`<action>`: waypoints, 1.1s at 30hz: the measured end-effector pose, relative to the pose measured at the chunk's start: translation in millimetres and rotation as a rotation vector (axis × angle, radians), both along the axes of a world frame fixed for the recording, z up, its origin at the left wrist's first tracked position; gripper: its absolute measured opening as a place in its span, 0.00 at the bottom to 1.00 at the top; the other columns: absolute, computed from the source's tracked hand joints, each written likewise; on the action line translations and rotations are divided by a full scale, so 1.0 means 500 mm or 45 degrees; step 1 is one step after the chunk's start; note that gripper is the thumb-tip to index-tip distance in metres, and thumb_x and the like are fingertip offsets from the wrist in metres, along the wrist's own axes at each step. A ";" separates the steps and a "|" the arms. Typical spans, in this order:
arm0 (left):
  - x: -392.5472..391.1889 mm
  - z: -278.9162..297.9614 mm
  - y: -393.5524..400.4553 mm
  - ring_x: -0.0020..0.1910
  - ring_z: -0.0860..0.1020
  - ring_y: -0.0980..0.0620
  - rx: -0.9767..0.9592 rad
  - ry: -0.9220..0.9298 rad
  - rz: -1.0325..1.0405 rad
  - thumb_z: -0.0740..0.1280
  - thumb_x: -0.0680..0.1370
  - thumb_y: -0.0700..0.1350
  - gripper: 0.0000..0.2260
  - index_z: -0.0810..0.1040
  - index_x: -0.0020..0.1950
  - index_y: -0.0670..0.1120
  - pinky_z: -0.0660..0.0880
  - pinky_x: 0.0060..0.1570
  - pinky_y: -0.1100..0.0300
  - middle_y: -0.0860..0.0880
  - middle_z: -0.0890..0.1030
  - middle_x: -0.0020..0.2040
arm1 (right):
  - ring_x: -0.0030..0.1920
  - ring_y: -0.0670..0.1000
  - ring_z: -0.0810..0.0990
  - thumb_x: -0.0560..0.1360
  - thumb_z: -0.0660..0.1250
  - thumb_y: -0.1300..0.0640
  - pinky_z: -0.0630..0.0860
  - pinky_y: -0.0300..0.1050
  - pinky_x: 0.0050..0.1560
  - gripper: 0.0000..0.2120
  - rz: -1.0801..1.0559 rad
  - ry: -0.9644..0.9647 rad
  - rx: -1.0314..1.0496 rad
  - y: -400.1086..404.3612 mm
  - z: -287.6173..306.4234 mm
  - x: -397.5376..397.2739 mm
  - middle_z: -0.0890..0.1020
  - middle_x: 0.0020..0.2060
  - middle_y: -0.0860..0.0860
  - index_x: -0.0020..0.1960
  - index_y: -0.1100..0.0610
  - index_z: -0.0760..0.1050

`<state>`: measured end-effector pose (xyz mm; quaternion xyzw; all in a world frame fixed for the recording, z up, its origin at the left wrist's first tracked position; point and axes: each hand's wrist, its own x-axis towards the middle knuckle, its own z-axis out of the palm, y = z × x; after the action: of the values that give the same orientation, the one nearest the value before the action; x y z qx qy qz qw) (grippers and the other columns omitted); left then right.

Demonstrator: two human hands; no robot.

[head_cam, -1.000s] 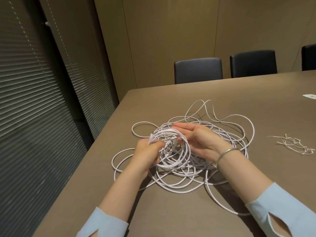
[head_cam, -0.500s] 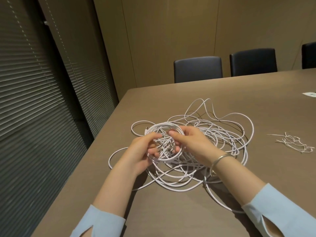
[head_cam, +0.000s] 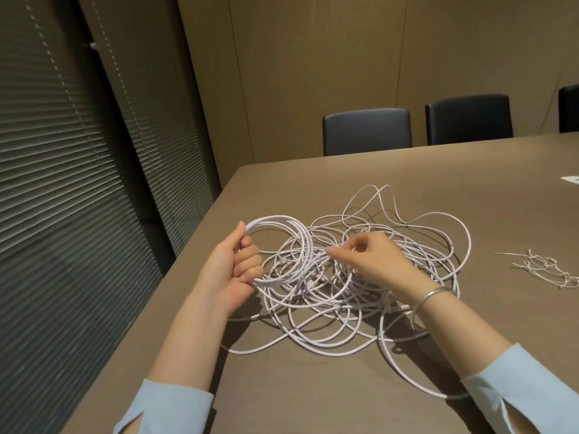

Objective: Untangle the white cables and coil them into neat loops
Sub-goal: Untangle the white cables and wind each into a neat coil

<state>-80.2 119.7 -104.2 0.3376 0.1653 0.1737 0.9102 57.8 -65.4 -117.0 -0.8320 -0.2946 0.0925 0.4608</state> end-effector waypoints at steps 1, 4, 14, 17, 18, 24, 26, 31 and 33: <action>0.000 0.000 -0.002 0.17 0.55 0.59 -0.015 -0.008 0.001 0.62 0.81 0.52 0.18 0.67 0.33 0.47 0.49 0.18 0.67 0.54 0.56 0.23 | 0.29 0.46 0.75 0.70 0.73 0.40 0.73 0.41 0.34 0.19 0.064 0.026 -0.056 0.000 0.001 -0.005 0.84 0.33 0.52 0.44 0.56 0.81; 0.002 0.000 -0.008 0.18 0.55 0.59 -0.024 -0.010 -0.052 0.64 0.79 0.51 0.17 0.68 0.32 0.47 0.49 0.18 0.67 0.54 0.56 0.24 | 0.21 0.41 0.69 0.75 0.71 0.50 0.66 0.33 0.25 0.11 0.172 0.032 -0.098 0.000 0.007 -0.016 0.80 0.23 0.46 0.41 0.58 0.83; 0.036 -0.025 -0.093 0.20 0.51 0.58 0.601 0.362 -0.131 0.58 0.74 0.36 0.15 0.56 0.33 0.51 0.47 0.21 0.68 0.53 0.53 0.26 | 0.45 0.52 0.80 0.81 0.62 0.60 0.77 0.49 0.48 0.05 0.179 0.774 0.677 0.028 0.009 -0.031 0.84 0.54 0.56 0.48 0.58 0.75; 0.034 -0.022 -0.106 0.21 0.51 0.57 0.710 0.345 -0.146 0.58 0.75 0.36 0.16 0.59 0.31 0.50 0.47 0.23 0.67 0.52 0.54 0.26 | 0.47 0.52 0.80 0.81 0.61 0.59 0.77 0.48 0.51 0.06 0.197 0.738 0.680 0.036 0.007 -0.040 0.82 0.56 0.56 0.47 0.57 0.74; 0.032 -0.019 -0.107 0.21 0.51 0.57 0.733 0.339 -0.154 0.57 0.76 0.36 0.17 0.61 0.29 0.50 0.46 0.24 0.66 0.52 0.54 0.26 | 0.44 0.49 0.81 0.82 0.60 0.60 0.77 0.42 0.46 0.07 0.213 0.700 0.679 0.035 0.010 -0.045 0.83 0.53 0.56 0.46 0.57 0.73; 0.025 -0.013 -0.103 0.21 0.55 0.56 0.936 0.302 -0.034 0.61 0.76 0.34 0.18 0.64 0.29 0.49 0.51 0.24 0.66 0.52 0.59 0.24 | 0.26 0.50 0.77 0.83 0.56 0.59 0.74 0.43 0.38 0.06 0.328 0.630 0.661 0.028 0.018 -0.059 0.74 0.31 0.53 0.49 0.57 0.69; 0.034 -0.021 -0.101 0.20 0.60 0.56 1.168 0.325 0.130 0.65 0.76 0.35 0.14 0.69 0.32 0.46 0.57 0.22 0.65 0.53 0.63 0.22 | 0.23 0.48 0.68 0.83 0.57 0.60 0.70 0.41 0.27 0.06 0.329 0.655 0.667 0.033 0.018 -0.067 0.69 0.28 0.51 0.47 0.56 0.69; 0.042 -0.036 -0.097 0.24 0.71 0.58 1.451 0.378 0.459 0.70 0.74 0.39 0.10 0.73 0.52 0.46 0.67 0.27 0.63 0.51 0.75 0.31 | 0.21 0.44 0.59 0.80 0.59 0.63 0.54 0.33 0.22 0.11 0.258 0.584 0.675 0.038 0.021 -0.080 0.67 0.26 0.48 0.40 0.54 0.72; 0.044 -0.037 -0.092 0.29 0.72 0.55 1.653 0.374 0.484 0.67 0.75 0.37 0.04 0.77 0.46 0.45 0.66 0.30 0.62 0.52 0.75 0.31 | 0.20 0.44 0.59 0.79 0.60 0.64 0.54 0.33 0.22 0.11 0.277 0.573 0.699 0.040 0.020 -0.082 0.67 0.26 0.49 0.39 0.55 0.73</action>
<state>-58.4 73.7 -122.6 0.7993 0.2058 0.3463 0.4459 16.8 -45.2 -106.8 -0.6000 -0.2866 0.2392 0.7076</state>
